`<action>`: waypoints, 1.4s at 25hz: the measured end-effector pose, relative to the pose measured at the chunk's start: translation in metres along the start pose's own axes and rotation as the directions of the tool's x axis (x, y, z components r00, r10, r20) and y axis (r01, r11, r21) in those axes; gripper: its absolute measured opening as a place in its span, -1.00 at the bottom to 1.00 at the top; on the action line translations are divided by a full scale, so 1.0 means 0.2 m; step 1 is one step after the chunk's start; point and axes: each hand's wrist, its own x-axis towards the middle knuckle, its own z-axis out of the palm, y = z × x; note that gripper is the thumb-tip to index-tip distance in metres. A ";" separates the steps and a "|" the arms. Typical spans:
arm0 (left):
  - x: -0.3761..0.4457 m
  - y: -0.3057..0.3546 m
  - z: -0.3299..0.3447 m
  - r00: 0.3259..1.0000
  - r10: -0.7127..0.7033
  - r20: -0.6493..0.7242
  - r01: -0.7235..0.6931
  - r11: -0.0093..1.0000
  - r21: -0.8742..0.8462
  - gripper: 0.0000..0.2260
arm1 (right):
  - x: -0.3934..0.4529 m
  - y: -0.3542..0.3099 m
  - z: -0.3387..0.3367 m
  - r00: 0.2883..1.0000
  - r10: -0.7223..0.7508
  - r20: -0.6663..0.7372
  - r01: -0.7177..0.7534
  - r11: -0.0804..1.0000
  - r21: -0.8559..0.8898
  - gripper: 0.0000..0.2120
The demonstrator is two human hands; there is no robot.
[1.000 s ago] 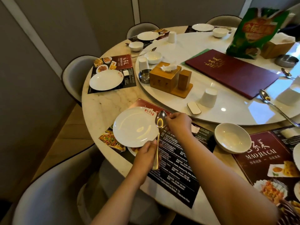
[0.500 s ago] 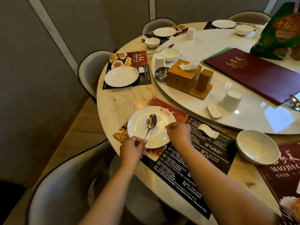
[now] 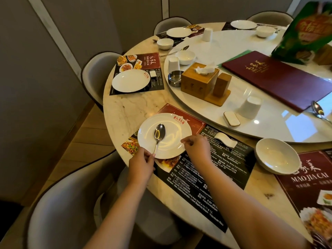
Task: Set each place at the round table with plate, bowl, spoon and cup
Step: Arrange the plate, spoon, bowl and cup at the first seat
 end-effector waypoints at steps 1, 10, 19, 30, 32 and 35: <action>-0.01 0.00 0.00 1.000 0.019 -0.012 -0.018 0.997 0.073 -0.89 | -0.01 0.01 -0.01 1.000 -0.002 0.000 0.002 1.000 0.027 -0.85; -0.23 0.36 0.30 0.959 0.271 0.078 -0.280 0.950 0.141 -0.92 | -0.21 0.19 -0.32 0.942 0.129 -0.309 -0.082 0.984 0.159 -0.85; -0.34 0.77 0.98 0.896 0.176 0.408 -0.094 0.973 -0.213 -0.72 | -0.33 0.67 -0.76 0.747 0.386 -0.541 -0.405 0.910 0.090 -0.62; -0.38 0.69 0.90 0.908 0.049 0.416 0.146 0.894 -0.423 -0.81 | -0.39 0.65 -0.73 0.794 0.492 -0.358 -0.327 0.841 0.431 -0.46; -0.40 0.61 0.74 0.942 0.071 0.329 0.076 0.908 -0.413 -0.84 | -0.45 0.58 -0.63 0.826 0.465 -0.318 -0.282 0.831 0.480 -0.46; -0.41 0.47 0.54 0.960 0.098 0.261 0.012 0.921 -0.390 -0.83 | -0.53 0.45 -0.48 0.869 0.427 -0.250 -0.274 0.835 0.477 -0.47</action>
